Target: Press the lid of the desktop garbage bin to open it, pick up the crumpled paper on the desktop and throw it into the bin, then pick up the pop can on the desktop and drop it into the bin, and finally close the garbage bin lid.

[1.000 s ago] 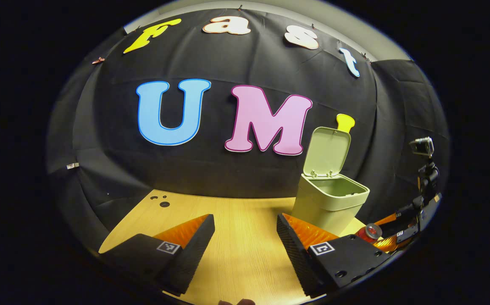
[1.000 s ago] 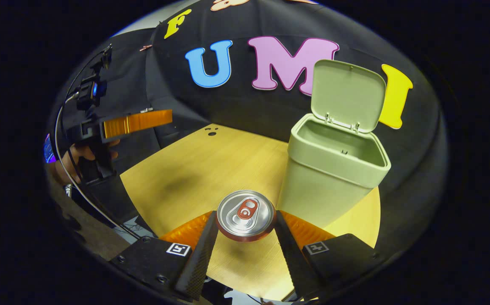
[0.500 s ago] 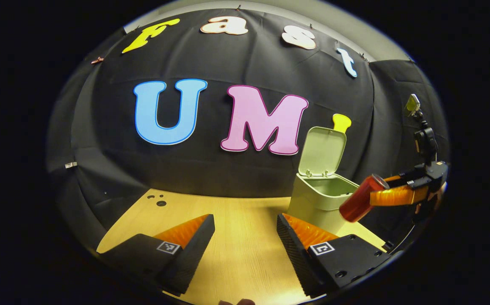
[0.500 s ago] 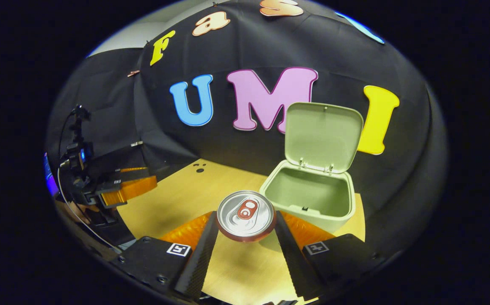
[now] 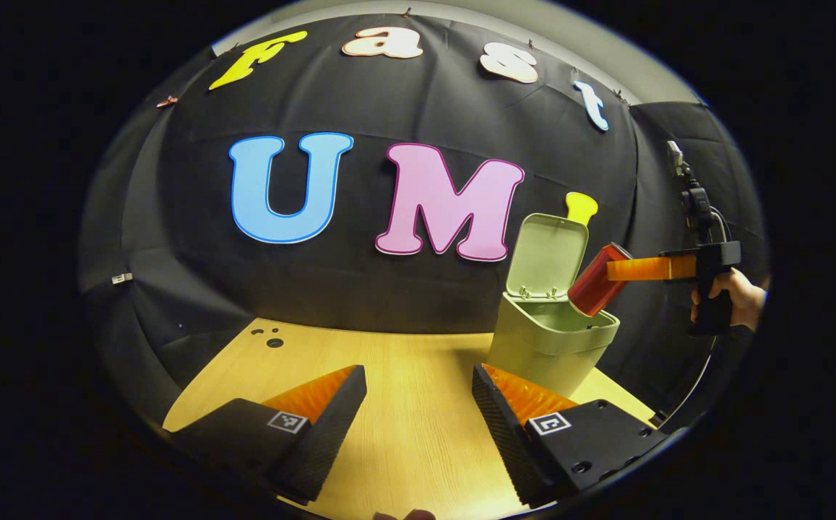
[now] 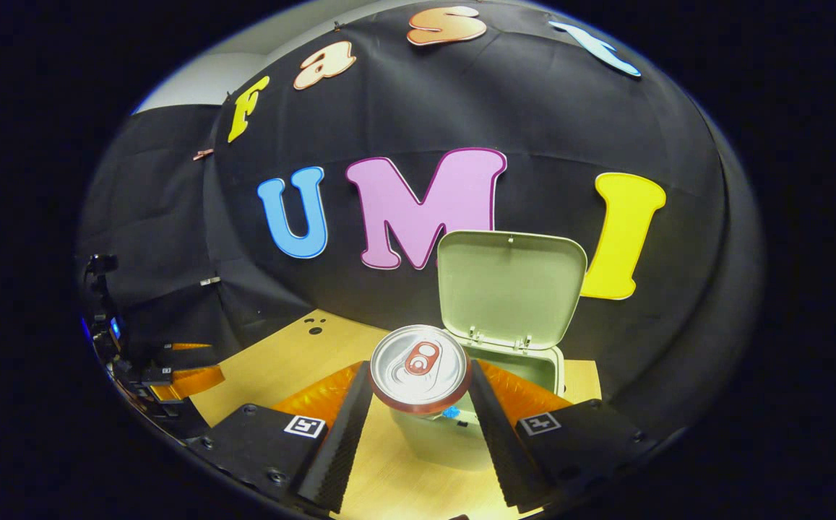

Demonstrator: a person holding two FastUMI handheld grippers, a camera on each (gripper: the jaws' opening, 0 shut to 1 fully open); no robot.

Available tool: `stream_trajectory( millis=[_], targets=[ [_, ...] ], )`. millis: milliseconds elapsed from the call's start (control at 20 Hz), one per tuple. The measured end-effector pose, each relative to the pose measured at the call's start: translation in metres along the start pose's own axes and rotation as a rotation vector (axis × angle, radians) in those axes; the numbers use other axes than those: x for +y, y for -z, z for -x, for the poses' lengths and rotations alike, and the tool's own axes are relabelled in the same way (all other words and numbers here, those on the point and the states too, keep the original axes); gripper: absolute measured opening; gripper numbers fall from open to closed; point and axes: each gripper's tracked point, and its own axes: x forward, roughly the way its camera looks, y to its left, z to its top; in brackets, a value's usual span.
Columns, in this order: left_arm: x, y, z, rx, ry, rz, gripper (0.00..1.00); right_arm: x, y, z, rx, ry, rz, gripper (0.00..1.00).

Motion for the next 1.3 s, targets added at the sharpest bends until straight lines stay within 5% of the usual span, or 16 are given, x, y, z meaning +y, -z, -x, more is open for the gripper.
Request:
stream_trajectory(
  millis=[1300],
  targets=[
    [0.013, 0.004, -0.008, 0.033, -0.052, 0.003, 0.95, -0.053, 0.08, -0.059, 0.281, 0.11, -0.06, 0.84]
  ],
)
